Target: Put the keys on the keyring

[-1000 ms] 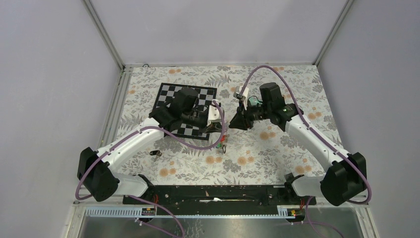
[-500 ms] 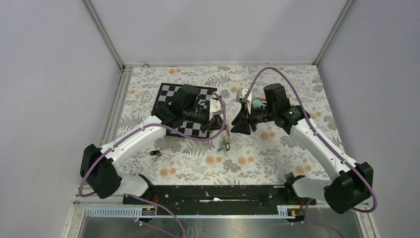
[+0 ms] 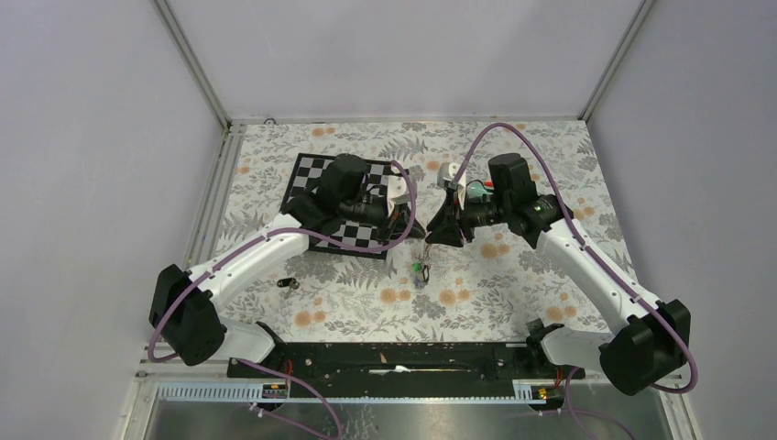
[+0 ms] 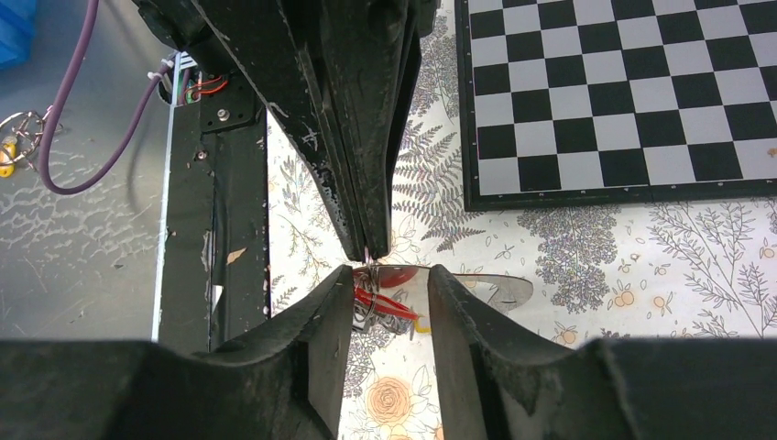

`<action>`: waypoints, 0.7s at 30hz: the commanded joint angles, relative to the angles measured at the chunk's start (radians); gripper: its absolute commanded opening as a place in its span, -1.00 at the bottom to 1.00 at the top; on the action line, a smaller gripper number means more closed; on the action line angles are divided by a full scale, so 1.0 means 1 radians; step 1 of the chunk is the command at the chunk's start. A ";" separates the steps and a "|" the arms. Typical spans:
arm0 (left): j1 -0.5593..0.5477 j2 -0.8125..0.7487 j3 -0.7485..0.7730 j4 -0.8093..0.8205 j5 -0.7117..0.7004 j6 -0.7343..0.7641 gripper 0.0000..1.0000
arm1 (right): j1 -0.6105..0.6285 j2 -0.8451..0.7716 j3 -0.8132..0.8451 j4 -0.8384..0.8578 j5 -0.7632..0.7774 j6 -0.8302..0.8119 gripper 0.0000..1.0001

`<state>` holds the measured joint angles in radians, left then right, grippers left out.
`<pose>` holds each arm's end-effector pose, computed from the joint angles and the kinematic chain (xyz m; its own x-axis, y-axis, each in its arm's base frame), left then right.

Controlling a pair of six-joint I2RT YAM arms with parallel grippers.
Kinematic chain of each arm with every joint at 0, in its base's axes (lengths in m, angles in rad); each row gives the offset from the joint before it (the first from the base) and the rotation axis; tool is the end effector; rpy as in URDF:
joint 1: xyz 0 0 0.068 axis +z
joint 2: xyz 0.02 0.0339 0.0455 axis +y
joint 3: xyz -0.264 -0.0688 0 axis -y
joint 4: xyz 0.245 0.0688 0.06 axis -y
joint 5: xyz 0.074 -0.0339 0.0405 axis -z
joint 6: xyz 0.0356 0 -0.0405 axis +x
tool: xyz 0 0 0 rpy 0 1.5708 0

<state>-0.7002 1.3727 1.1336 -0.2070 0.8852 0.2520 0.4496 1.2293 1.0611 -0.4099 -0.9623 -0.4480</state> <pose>0.2173 -0.2191 0.3310 -0.0846 0.2778 -0.9569 0.9945 -0.0362 -0.0985 0.2234 0.1403 0.3288 -0.0679 -0.3077 -0.9491 -0.9949 0.0920 0.0413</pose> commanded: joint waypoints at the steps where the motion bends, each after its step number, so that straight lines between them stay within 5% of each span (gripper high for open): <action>1: 0.008 -0.006 -0.008 0.101 0.059 -0.031 -1.00 | -0.005 0.000 0.026 0.033 -0.035 0.006 -0.19; 7: 0.015 -0.006 -0.015 0.117 0.068 -0.045 -1.00 | -0.004 -0.005 0.021 0.032 -0.033 0.003 -0.39; 16: 0.028 -0.013 -0.031 0.149 0.085 -0.072 -1.00 | -0.005 -0.008 0.016 0.025 -0.038 -0.005 -0.42; 21: 0.030 -0.010 -0.034 0.157 0.087 -0.080 -1.00 | -0.005 -0.001 0.028 0.028 -0.057 0.007 -0.70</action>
<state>-0.6758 1.3766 1.0981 -0.1375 0.9245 0.1867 0.4496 1.2293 1.0611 -0.4057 -0.9791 -0.4446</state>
